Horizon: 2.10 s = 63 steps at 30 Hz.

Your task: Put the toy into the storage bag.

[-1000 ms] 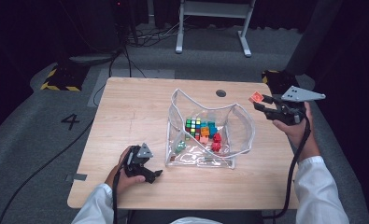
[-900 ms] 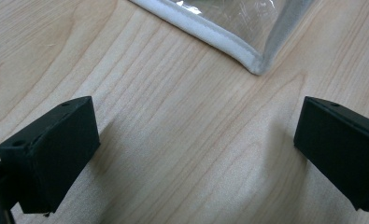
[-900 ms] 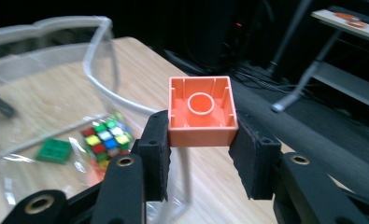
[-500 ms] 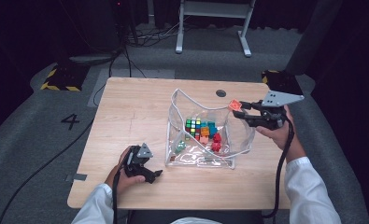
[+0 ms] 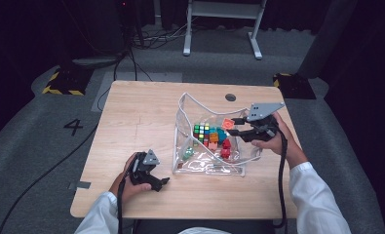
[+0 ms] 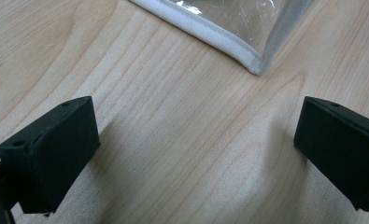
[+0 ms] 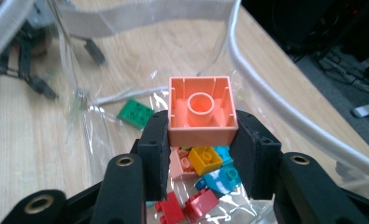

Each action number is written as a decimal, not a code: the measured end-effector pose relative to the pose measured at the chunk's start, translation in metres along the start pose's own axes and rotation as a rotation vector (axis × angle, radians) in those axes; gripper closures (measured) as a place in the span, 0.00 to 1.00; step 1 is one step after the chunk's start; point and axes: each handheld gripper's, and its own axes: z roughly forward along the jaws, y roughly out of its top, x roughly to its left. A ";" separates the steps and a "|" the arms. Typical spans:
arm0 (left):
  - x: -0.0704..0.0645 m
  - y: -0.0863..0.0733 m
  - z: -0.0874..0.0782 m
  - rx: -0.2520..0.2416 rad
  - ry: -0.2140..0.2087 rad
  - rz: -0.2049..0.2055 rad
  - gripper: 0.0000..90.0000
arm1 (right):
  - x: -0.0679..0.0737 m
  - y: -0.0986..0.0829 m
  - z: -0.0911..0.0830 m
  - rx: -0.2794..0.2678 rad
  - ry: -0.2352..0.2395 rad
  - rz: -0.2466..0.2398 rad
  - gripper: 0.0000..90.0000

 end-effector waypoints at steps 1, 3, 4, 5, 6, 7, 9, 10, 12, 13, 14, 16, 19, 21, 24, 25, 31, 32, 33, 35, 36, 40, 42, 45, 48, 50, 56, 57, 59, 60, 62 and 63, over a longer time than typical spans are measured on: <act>0.000 0.000 0.000 0.000 0.000 0.000 0.00 | 0.000 0.001 0.003 0.019 0.004 -0.008 0.66; 0.000 0.000 0.000 0.000 0.000 0.000 0.00 | -0.001 0.002 0.008 0.066 0.011 -0.020 0.66; 0.000 0.000 0.000 0.000 0.000 0.000 0.00 | -0.001 0.003 0.011 0.090 0.013 -0.025 0.66; 0.000 0.000 0.000 0.000 0.000 0.000 0.00 | 0.000 0.004 0.013 0.120 0.015 -0.029 0.66; 0.000 0.000 0.000 0.000 0.000 0.000 0.00 | -0.001 0.004 0.015 0.146 0.017 -0.049 0.66; 0.000 0.000 0.000 0.000 0.000 0.000 0.00 | 0.000 0.004 0.017 0.176 0.013 -0.039 0.66; 0.000 0.000 0.000 0.000 0.000 0.000 0.00 | -0.002 0.005 0.020 0.219 0.007 -0.046 0.66; 0.000 0.000 0.000 0.000 0.000 0.000 0.00 | -0.003 0.005 0.021 0.238 0.012 -0.049 0.66; 0.000 0.000 0.000 0.000 0.000 0.000 0.00 | -0.006 0.004 0.025 0.274 0.005 -0.083 0.66; 0.000 0.000 0.000 0.000 0.000 0.000 0.00 | -0.007 0.004 0.027 0.285 0.012 -0.077 0.66; 0.000 0.000 0.000 0.000 0.000 0.000 0.00 | -0.008 0.003 0.028 0.302 0.006 -0.088 0.66; 0.000 0.000 0.000 0.000 -0.001 0.000 0.00 | -0.010 0.001 0.030 0.332 0.008 -0.079 0.66; 0.000 0.000 0.000 0.000 0.000 0.000 0.00 | -0.012 -0.002 0.031 0.362 0.007 -0.059 0.66; 0.000 0.000 0.000 0.000 0.000 0.000 0.00 | -0.014 -0.004 0.030 0.401 0.008 -0.055 0.66; 0.000 0.000 0.000 0.000 0.000 0.000 0.00 | -0.017 -0.008 0.027 0.422 0.005 -0.053 0.66; 0.000 0.000 0.000 0.000 0.000 0.001 0.00 | -0.017 -0.010 0.027 0.424 0.006 -0.047 0.66; 0.000 0.000 0.000 0.000 0.000 0.000 0.00 | -0.018 -0.015 0.023 0.484 0.023 -0.057 0.66; 0.000 0.000 0.000 0.000 0.000 0.000 0.00 | -0.017 -0.016 0.024 0.502 0.017 -0.059 0.66; 0.000 0.000 0.000 0.000 0.000 0.000 0.00 | -0.016 -0.015 0.023 0.519 0.012 -0.067 0.66; 0.000 0.000 0.000 0.000 0.000 0.000 0.00 | -0.015 -0.014 0.024 0.542 0.006 -0.082 0.66; 0.000 0.000 0.000 0.000 0.000 0.000 0.00 | -0.014 -0.013 0.024 0.555 -0.001 -0.090 0.66; 0.000 0.000 0.000 0.000 0.000 0.000 0.00 | -0.014 -0.012 0.021 0.566 -0.019 -0.094 0.66; 0.000 0.000 0.000 0.000 0.000 0.000 0.00 | -0.014 -0.012 0.020 0.569 -0.018 -0.098 0.66; 0.000 0.000 0.000 0.000 0.000 0.000 0.00 | -0.014 -0.012 0.020 0.569 -0.018 -0.102 0.66; 0.000 0.000 0.000 0.000 0.000 0.000 0.00 | -0.014 -0.012 0.019 0.560 -0.024 -0.100 0.66; 0.000 0.000 0.000 0.000 0.000 0.000 0.00 | -0.013 -0.013 0.018 0.554 -0.023 -0.092 0.65; 0.000 0.000 0.000 0.000 0.000 0.000 0.00 | -0.014 -0.014 0.015 0.519 -0.023 -0.086 0.64; 0.000 0.000 0.000 0.000 0.000 0.000 0.00 | -0.014 -0.014 0.015 0.514 -0.021 -0.084 0.62; 0.000 0.000 0.000 -0.001 0.000 0.000 0.00 | -0.013 -0.015 0.014 0.511 -0.032 -0.079 0.60; 0.000 0.000 0.000 0.000 0.000 0.000 0.00 | -0.013 -0.015 0.014 0.502 -0.030 -0.076 0.58; 0.000 0.000 0.000 0.000 -0.001 0.000 0.00 | -0.013 -0.015 0.012 0.484 -0.030 -0.076 0.56; 0.000 0.000 0.000 0.000 0.000 0.000 0.00 | -0.012 -0.016 0.012 0.480 -0.034 -0.068 0.56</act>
